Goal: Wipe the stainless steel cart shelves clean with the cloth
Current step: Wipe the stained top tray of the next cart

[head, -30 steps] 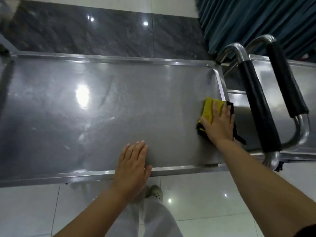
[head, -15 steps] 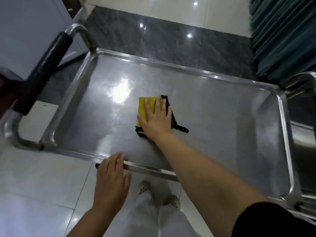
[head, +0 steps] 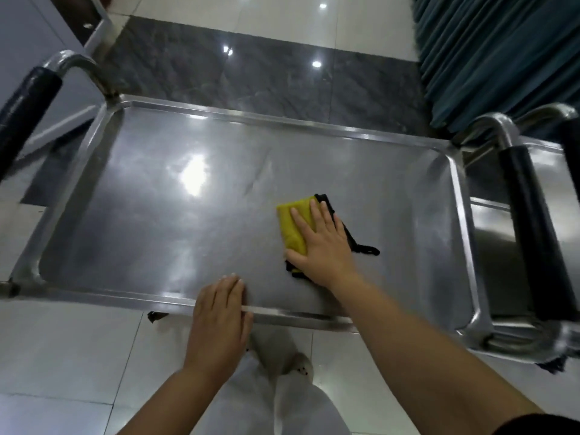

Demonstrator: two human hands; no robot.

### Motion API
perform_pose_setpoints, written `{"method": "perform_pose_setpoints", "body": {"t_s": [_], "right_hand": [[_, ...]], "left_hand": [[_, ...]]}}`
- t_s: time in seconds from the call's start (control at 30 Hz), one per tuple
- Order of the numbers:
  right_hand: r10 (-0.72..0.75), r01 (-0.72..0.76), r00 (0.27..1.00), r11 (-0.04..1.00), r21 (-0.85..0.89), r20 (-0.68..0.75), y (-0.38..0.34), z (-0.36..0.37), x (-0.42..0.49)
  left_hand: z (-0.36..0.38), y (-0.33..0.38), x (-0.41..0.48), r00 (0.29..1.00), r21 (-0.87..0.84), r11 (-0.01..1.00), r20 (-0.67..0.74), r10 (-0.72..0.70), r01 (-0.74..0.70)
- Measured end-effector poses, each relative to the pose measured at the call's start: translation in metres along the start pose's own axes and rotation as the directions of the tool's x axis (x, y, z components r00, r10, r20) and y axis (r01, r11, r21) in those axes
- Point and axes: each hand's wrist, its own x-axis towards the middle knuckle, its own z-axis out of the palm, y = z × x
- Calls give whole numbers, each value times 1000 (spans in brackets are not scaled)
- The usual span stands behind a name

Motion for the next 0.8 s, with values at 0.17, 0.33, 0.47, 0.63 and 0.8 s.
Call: {"method": "perform_pose_setpoints", "body": {"t_s": [0.17,0.33,0.47,0.63,0.8], "right_hand": [[301,-302,953,953,-11,-43,118,-29,-42],[501,-504,857,863,3,-116,177,-35,-92],[643,-639,753,765,77,-141,153,-25,-106],[725,-710,678,688,147,-122,81,-16,-72],[535,-528,839,845,87,-101,-30,-1,-3]], "left_hand": [[18,66,13,990,1,990,-26,141,-141],[31,99,12,974,-7,974,-28,224,-225],[28,89,2,976,-36,976,-58,211,-214],[16,40,-18,994,-52,993,-30,109,-110],[2,-26,-50,998,-40,999,-65,-21,18]]}}
